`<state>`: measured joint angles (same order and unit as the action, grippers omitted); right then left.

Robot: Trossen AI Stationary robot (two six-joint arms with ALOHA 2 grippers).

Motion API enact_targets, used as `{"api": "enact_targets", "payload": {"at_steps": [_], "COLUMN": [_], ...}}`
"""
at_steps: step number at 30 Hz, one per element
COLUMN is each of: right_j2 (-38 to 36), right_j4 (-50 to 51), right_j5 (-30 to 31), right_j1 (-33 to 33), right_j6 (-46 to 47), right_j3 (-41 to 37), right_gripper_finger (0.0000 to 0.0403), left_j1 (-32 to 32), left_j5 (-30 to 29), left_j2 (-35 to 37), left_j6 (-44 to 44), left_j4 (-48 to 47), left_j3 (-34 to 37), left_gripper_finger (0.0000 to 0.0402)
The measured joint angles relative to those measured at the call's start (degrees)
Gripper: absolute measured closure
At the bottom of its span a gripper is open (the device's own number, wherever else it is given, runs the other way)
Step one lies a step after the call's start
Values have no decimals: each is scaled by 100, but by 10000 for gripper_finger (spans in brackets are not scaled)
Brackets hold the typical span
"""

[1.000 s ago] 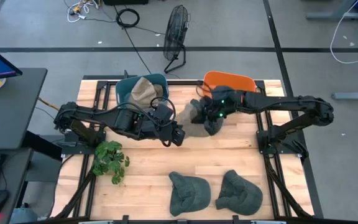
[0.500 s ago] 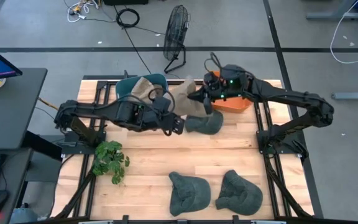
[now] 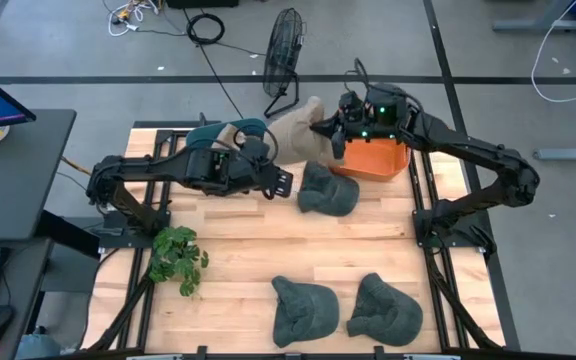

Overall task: Pick & Place hat
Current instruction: Put the brown cap into the blue bin

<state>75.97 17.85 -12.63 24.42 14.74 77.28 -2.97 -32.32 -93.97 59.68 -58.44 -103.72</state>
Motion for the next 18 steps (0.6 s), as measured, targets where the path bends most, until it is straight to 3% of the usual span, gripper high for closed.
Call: {"api": "enact_targets", "payload": {"at_steps": [7, 11, 18], "right_j2": [-417, -742, -1110], "right_j4": [23, 66, 382], "right_j5": [-158, -554, -601], "right_j1": [548, 848, 980], "right_j6": [105, 327, 384], "right_j3": [2, 2, 2], "right_gripper_finger": [403, 403, 403], "left_j1": [240, 395, 967], "left_j5": [-200, -237, -266], "left_j2": [19, 104, 877], "left_j6": [340, -210, -1013], "left_j4": [-821, -1020, -1323], "left_j3": [2, 13, 6], "left_gripper_finger": [259, 259, 259]}}
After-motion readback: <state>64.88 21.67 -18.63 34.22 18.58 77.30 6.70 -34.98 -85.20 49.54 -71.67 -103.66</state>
